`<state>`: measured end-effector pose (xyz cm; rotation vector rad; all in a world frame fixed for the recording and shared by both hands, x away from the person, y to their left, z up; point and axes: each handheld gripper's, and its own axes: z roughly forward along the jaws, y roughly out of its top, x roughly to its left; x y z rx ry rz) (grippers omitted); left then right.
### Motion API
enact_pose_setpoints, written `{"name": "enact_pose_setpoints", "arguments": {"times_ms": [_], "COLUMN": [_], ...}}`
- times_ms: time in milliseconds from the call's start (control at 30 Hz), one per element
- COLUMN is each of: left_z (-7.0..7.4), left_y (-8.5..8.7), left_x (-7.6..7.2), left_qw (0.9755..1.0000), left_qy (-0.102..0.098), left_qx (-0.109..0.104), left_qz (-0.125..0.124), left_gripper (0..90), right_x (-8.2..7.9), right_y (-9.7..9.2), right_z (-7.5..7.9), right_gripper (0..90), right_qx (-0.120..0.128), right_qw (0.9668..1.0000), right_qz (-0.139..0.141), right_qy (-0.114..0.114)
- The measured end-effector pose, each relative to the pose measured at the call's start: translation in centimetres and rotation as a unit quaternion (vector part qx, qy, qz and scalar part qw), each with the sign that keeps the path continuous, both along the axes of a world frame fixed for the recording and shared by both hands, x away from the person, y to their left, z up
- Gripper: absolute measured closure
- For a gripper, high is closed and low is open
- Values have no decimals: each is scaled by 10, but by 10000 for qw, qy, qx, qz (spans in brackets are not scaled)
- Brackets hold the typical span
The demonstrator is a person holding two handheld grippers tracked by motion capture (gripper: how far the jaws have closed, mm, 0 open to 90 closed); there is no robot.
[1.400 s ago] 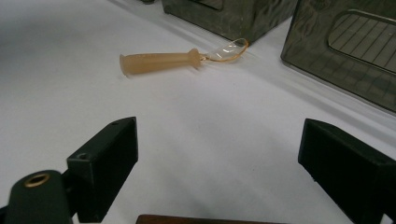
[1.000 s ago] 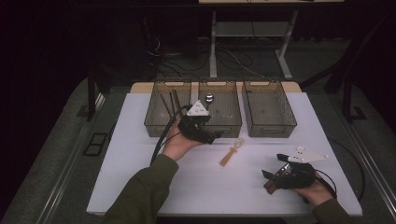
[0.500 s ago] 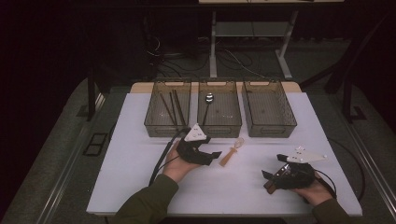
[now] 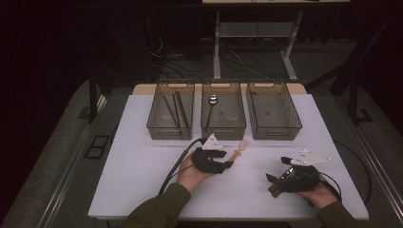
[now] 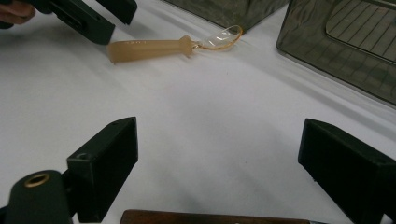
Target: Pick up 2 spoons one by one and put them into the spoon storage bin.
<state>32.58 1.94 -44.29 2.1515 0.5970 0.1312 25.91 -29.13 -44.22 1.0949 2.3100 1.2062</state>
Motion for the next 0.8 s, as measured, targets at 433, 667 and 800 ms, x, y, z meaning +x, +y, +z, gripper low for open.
{"name": "enact_pose_setpoints", "arguments": {"times_ms": [433,667,800], "left_z": [-12,-10,-10], "left_y": [-12,-13,-14], "left_x": [-3,-3,-3], "left_qw": [9985,9981,9980], "left_qy": [-145,-159,-152], "left_qx": [523,589,621], "left_qz": [56,31,11], "left_gripper": [629,726,730], "right_x": [0,0,0], "right_y": [0,0,0], "right_z": [0,0,0], "right_gripper": [117,117,117], "right_qx": [-2,-6,-6], "right_qw": [10000,10000,10000], "right_qz": [-3,-2,-2], "right_qy": [-5,-4,1]}}
